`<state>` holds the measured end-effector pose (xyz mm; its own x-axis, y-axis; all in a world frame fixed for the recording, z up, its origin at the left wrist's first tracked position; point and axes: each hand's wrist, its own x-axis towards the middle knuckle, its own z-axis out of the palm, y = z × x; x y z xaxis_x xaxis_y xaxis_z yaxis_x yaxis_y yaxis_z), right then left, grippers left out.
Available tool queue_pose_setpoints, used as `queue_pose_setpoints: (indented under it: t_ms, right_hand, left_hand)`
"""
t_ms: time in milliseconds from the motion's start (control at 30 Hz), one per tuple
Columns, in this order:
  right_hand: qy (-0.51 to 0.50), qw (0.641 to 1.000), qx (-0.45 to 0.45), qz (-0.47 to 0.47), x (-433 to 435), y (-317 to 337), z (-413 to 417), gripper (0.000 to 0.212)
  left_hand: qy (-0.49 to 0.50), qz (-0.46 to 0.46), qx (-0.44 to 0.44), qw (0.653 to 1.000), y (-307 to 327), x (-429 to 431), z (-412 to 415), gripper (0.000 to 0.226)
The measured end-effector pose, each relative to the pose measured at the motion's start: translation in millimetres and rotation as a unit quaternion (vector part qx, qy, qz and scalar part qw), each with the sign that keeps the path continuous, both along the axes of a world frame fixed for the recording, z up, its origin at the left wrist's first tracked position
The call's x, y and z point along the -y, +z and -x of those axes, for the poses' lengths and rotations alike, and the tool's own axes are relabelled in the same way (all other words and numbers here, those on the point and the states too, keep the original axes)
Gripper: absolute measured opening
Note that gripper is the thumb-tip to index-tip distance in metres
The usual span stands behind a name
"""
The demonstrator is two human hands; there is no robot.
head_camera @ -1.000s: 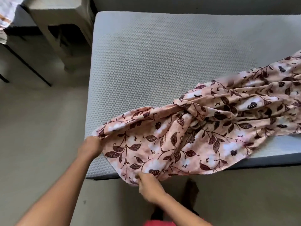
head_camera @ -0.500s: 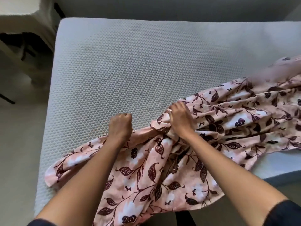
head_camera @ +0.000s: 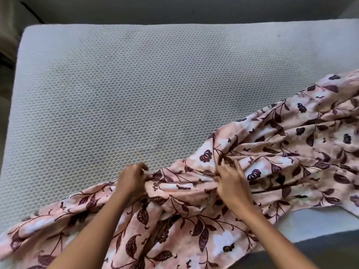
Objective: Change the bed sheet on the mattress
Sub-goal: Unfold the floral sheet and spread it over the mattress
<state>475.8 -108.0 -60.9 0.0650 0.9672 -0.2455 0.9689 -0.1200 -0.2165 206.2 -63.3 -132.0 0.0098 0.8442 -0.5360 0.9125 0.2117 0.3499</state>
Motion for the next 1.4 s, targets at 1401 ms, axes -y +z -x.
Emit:
queue_pose_setpoints:
  t_ms: [1401]
  right_hand:
    - [0.184, 0.972, -0.114, 0.090, -117.7, 30.1, 43.1, 0.017]
  left_hand:
    - [0.189, 0.046, 0.390, 0.900, 92.6, -59.9, -30.1, 0.018]
